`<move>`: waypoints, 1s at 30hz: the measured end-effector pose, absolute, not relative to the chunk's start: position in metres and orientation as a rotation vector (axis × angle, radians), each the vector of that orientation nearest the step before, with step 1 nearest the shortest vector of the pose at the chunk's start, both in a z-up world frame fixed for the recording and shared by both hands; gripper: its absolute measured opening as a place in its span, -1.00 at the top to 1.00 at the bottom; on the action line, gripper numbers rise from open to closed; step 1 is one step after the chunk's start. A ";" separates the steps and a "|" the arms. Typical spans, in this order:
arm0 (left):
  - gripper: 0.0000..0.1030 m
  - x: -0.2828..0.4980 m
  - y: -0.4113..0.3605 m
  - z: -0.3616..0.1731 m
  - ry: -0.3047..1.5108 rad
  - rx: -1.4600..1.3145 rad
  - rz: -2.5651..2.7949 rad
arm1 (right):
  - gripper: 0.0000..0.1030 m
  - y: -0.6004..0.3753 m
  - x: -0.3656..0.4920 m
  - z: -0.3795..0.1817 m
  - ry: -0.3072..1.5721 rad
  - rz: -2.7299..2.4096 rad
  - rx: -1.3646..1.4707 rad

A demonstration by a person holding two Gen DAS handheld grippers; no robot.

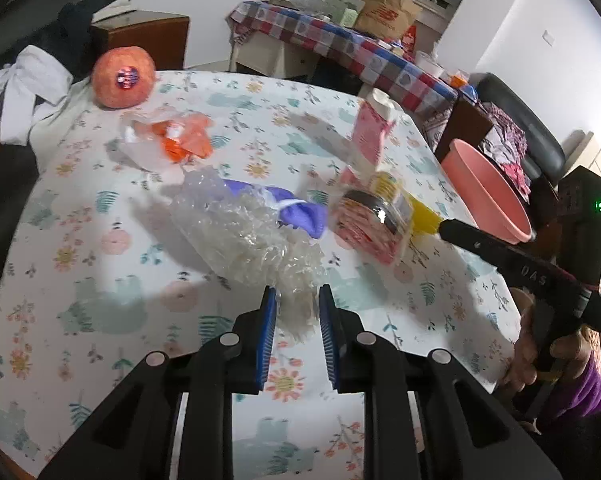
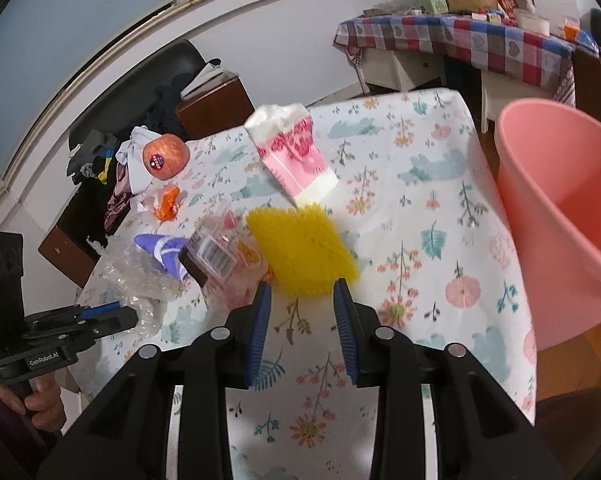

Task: Collect trash
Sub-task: 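Grasp the clear bubble wrap with the left tool while the right grasps the yellow foam net, then carry the bubble wrap and yellow net with both tools over the bucket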

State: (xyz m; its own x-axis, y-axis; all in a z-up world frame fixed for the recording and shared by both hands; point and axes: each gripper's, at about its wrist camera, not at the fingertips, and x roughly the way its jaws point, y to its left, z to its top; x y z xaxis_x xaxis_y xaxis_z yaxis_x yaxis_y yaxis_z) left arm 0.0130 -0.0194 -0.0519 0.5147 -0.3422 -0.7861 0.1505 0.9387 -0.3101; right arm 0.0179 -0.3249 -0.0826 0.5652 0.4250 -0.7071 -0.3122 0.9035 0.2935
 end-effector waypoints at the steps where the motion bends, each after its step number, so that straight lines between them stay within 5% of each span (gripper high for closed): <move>1: 0.61 0.012 -0.016 -0.051 0.983 -0.217 -0.290 | 0.36 -0.323 0.019 -0.080 0.861 0.437 0.127; 3: 0.61 0.012 -0.010 -0.050 0.976 -0.228 -0.277 | 0.25 -0.319 0.024 -0.079 0.867 0.444 0.099; 4: 0.61 0.011 -0.008 -0.049 0.974 -0.233 -0.273 | 0.00 -0.316 0.027 -0.080 0.877 0.447 0.078; 14: 0.61 0.010 -0.004 -0.045 0.954 -0.231 -0.257 | 0.00 -0.313 0.049 -0.098 0.940 0.381 0.060; 21: 0.61 0.011 -0.005 -0.039 0.933 -0.227 -0.250 | 0.62 -0.324 0.041 -0.097 0.926 0.378 0.079; 30: 0.60 0.013 -0.019 -0.021 0.881 -0.195 -0.268 | 0.66 -0.345 0.024 -0.081 0.858 0.371 0.140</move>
State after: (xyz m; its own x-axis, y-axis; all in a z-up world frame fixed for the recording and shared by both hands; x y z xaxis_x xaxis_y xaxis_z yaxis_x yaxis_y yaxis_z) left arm 0.0127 -0.0186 -0.0206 0.6062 -0.3096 -0.7326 0.1501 0.9491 -0.2769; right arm 0.0239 -0.3447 -0.0808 0.5948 0.3742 -0.7114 -0.2630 0.9269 0.2677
